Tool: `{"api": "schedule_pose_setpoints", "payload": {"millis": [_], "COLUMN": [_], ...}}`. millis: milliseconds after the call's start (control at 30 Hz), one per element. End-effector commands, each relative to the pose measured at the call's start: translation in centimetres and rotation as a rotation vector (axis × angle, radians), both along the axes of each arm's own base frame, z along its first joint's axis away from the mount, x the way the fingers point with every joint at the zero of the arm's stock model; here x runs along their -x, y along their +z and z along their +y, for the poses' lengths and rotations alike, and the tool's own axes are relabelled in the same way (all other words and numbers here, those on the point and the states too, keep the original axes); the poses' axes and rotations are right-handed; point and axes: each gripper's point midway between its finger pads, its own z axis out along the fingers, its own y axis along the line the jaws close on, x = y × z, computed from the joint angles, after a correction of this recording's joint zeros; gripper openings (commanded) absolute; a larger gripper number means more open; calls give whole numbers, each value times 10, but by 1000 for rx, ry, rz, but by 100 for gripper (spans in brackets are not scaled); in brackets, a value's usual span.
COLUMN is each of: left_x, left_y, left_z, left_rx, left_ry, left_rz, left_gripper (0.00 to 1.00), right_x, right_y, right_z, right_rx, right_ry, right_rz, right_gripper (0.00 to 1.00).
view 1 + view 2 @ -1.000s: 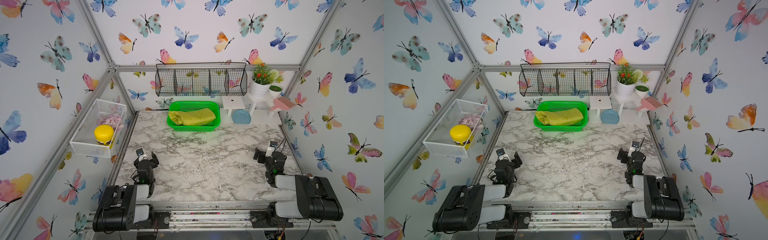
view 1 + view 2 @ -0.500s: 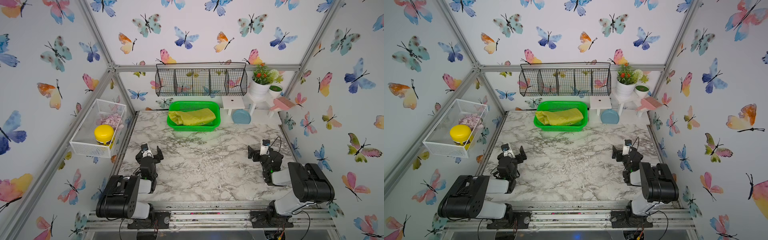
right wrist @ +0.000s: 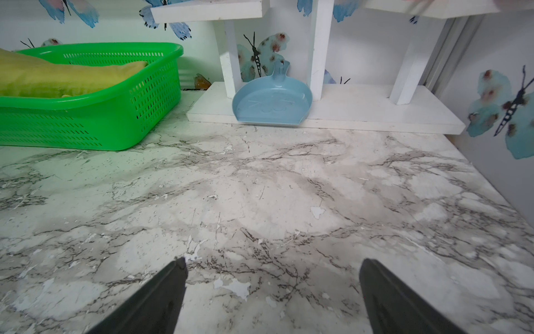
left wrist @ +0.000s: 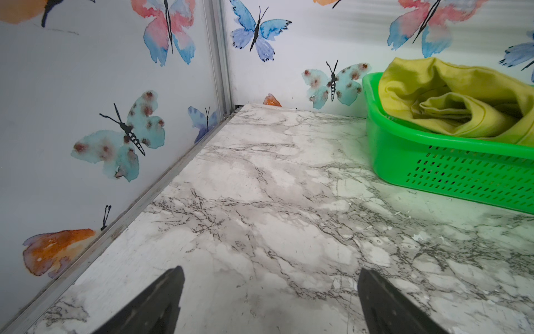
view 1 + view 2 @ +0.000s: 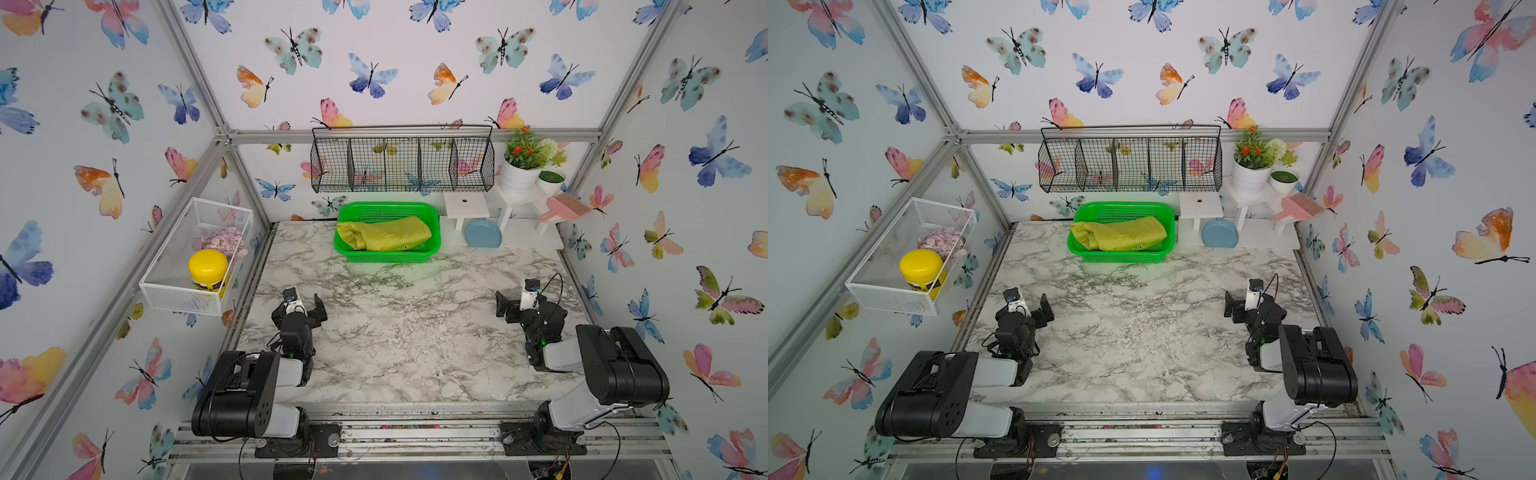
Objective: Roll up the long pants
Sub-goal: Reset both arms
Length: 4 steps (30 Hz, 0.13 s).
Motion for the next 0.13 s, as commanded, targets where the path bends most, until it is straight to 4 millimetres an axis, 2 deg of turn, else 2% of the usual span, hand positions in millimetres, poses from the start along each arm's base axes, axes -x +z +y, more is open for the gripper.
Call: {"api": "schedule_pose_setpoints", "payload": {"millis": [0, 100], "left_x": [-4, -3], "left_y": [9, 11], "left_z": [-1, -1], "left_rx": [-1, -2], "left_ry": [-7, -11], "left_rz": [-23, -35], "left_gripper": [98, 98], "right_x": [-3, -3], "right_y": [10, 11], "right_z": [4, 4], "right_rx": [9, 8], "right_ry": [21, 21], "right_rz": [-33, -35], "right_gripper": [99, 99]}}
